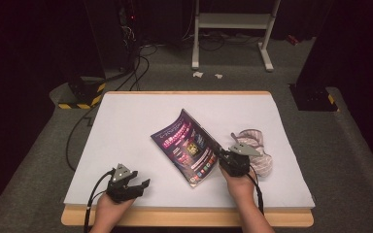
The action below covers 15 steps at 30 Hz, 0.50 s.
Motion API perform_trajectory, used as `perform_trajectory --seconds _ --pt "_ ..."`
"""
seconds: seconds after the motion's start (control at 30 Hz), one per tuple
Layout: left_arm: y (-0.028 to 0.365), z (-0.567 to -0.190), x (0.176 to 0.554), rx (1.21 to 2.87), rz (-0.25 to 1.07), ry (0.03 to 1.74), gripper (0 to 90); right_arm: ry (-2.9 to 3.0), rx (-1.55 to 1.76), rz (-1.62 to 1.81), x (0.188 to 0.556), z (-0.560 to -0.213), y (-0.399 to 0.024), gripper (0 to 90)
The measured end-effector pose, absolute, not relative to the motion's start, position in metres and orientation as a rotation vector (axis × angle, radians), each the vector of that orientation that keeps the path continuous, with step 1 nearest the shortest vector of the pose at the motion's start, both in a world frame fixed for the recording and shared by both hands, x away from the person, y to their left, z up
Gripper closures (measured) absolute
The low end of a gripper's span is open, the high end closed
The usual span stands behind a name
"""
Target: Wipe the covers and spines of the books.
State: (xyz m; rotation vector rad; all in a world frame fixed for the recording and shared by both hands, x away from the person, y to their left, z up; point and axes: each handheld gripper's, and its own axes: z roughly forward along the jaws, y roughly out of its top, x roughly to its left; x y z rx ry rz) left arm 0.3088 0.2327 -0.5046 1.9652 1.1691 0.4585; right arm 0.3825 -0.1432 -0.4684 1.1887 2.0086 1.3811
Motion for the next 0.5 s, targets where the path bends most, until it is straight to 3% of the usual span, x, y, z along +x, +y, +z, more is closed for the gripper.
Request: perform_trajectory --seconds 0.5 --pt "0.232 -0.504 0.311 1.955 0.463 1.158 37.4 1.968 1.114 1.435 0.373 -0.448 -0.134 84.5"
